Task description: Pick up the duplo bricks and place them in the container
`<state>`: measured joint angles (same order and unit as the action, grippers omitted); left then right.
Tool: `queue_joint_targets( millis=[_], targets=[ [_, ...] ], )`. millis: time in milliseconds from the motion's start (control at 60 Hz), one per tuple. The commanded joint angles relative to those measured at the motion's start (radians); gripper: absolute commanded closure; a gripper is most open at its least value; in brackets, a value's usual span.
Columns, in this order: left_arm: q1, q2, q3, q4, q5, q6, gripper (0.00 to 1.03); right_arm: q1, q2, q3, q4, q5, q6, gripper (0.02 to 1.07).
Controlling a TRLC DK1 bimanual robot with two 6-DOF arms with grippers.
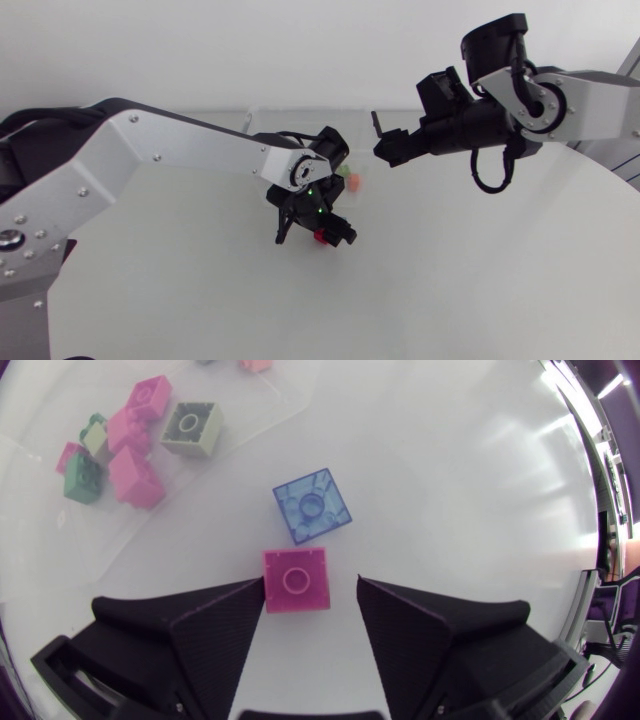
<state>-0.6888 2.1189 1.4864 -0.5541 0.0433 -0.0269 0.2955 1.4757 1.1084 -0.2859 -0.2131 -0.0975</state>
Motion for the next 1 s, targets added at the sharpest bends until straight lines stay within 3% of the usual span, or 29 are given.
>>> queue_joint_targets(
  millis=[0, 83, 283, 483, 783, 983],
  targets=[
    [-0.005, 0.039, 0.029, -0.024, -0.005, -0.033, 0.56, -0.009, -0.037, -0.064, 0.004, -0.005, -0.001, 0.14],
    [-0.002, 0.046, 0.023, -0.032, -0.005, -0.034, 0.67, -0.007, -0.068, -0.113, 0.005, -0.005, -0.018, 0.14],
    [0.009, 0.003, -0.060, -0.030, -0.005, -0.019, 0.71, -0.009, -0.147, -0.268, 0.031, -0.071, -0.091, 0.14],
    [0.018, -0.188, -0.238, 0.026, -0.005, 0.021, 0.73, 0.021, -0.144, -0.363, 0.074, -0.140, -0.156, 0.14],
    [0.057, -0.576, -0.394, 0.122, -0.006, 0.074, 0.73, 0.079, 0.083, -0.390, 0.223, -0.141, -0.289, 0.14],
    [0.097, -0.657, -0.391, 0.264, -0.006, 0.082, 0.73, 0.090, 0.252, -0.317, 0.237, -0.147, -0.390, 0.14]
  ],
)
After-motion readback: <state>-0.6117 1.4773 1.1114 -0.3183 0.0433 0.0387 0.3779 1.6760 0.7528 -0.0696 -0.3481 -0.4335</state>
